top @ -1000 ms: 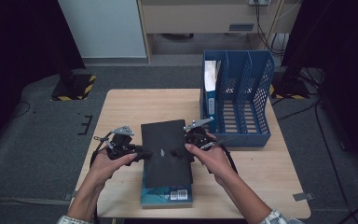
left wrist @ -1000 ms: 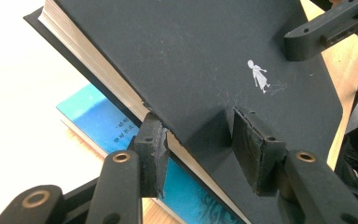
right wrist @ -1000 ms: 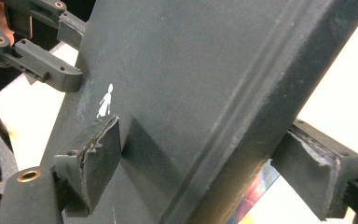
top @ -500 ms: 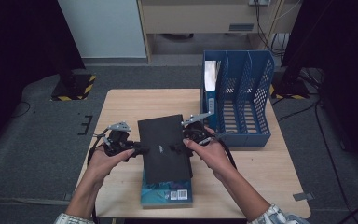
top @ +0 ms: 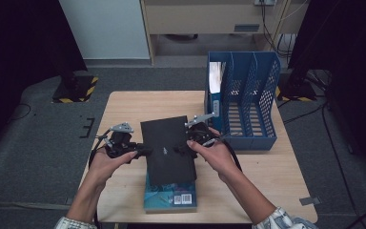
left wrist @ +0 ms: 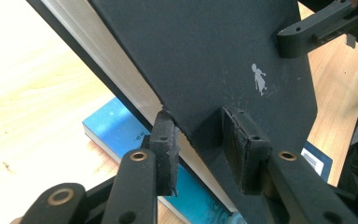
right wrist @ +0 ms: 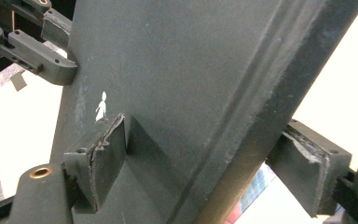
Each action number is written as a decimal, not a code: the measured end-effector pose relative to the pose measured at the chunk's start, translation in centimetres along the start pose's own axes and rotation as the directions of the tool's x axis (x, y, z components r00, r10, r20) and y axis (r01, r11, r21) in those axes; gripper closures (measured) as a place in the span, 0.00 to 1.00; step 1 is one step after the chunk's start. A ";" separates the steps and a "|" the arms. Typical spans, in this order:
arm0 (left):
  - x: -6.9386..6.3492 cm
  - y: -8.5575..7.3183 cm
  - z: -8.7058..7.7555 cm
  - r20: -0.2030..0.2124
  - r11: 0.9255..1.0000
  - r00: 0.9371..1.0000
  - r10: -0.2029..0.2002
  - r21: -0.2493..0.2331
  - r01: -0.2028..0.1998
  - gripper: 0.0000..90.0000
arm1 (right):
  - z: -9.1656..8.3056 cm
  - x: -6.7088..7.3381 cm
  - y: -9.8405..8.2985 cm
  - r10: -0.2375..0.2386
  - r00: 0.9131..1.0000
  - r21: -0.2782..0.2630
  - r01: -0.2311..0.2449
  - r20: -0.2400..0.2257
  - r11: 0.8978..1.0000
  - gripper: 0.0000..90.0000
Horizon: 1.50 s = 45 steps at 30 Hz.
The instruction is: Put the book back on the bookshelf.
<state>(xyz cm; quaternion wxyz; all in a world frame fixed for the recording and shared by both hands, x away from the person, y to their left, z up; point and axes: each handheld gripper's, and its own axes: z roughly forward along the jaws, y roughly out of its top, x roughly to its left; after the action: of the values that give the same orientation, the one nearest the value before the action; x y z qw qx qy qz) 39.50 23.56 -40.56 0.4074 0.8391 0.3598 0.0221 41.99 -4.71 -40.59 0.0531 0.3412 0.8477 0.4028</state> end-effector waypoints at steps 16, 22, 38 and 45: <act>0.3 1.5 -0.8 -0.034 1.000 0.999 0.028 0.007 -0.028 0.79 | -0.1 -0.3 1.3 -0.014 0.999 -0.028 0.015 0.030 1.000 0.28; 0.3 1.9 -0.8 -0.048 0.999 0.998 0.043 0.011 -0.043 0.79 | 0.1 -0.7 1.5 -0.015 1.000 -0.035 0.016 0.027 0.999 0.29; 2.2 3.2 -0.5 -0.050 1.000 0.999 0.014 0.008 -0.013 0.80 | 1.0 -1.8 2.9 -0.011 0.999 -0.041 0.013 0.042 0.999 0.29; 2.7 4.2 -0.4 -0.071 0.999 0.997 0.030 0.030 -0.028 0.80 | 1.4 -2.4 3.3 -0.009 0.999 -0.049 0.012 0.047 0.999 0.29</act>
<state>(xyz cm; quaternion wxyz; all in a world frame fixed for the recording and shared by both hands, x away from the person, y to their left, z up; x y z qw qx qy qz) 43.86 23.78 -38.07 0.3817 0.8488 0.3621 0.0526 46.09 -3.81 -39.57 0.0834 0.3446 0.8379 0.4150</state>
